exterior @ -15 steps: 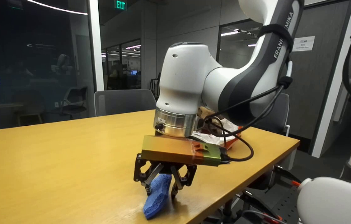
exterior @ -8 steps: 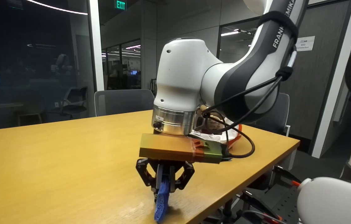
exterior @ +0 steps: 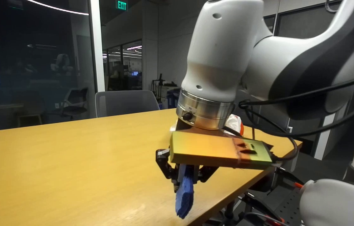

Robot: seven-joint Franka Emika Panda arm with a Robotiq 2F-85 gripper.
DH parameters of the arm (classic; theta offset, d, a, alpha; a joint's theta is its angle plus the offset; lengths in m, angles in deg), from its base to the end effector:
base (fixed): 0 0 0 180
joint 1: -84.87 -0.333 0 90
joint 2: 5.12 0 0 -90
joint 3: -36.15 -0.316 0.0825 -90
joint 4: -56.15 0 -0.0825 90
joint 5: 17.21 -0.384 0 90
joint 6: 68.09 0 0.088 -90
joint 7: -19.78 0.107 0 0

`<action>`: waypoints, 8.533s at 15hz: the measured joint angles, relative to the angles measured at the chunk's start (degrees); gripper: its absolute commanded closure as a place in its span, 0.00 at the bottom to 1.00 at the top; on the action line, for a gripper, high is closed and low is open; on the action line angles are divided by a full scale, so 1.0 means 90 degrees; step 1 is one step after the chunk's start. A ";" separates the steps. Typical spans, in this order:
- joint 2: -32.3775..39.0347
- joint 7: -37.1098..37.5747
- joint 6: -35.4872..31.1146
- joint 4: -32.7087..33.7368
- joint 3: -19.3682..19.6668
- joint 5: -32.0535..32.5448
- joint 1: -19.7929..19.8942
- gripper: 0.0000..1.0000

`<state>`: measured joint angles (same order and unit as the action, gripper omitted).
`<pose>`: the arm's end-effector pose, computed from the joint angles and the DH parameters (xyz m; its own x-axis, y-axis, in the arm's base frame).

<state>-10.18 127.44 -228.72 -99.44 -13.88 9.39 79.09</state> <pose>0.2200 0.3509 0.2546 0.8574 -0.4583 0.2343 -0.4348 -0.8884 -0.1471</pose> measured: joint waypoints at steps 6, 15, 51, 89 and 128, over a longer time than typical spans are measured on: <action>-0.1255 0.0237 0.1320 -0.0263 -0.0189 0.0536 -0.0154 0.95; -0.2196 0.0094 0.2839 0.0748 0.0991 0.1956 0.0565 0.95; 0.0238 -0.0542 -0.0066 0.1183 0.3392 0.4746 0.1872 0.12; 0.0633 -0.0844 -0.0316 0.1306 0.2882 0.4696 0.1184 0.00; -0.2299 0.0743 -0.0345 0.0025 0.2718 0.6485 0.0943 0.98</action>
<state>-30.87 134.13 -231.82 -99.22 10.58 67.75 87.58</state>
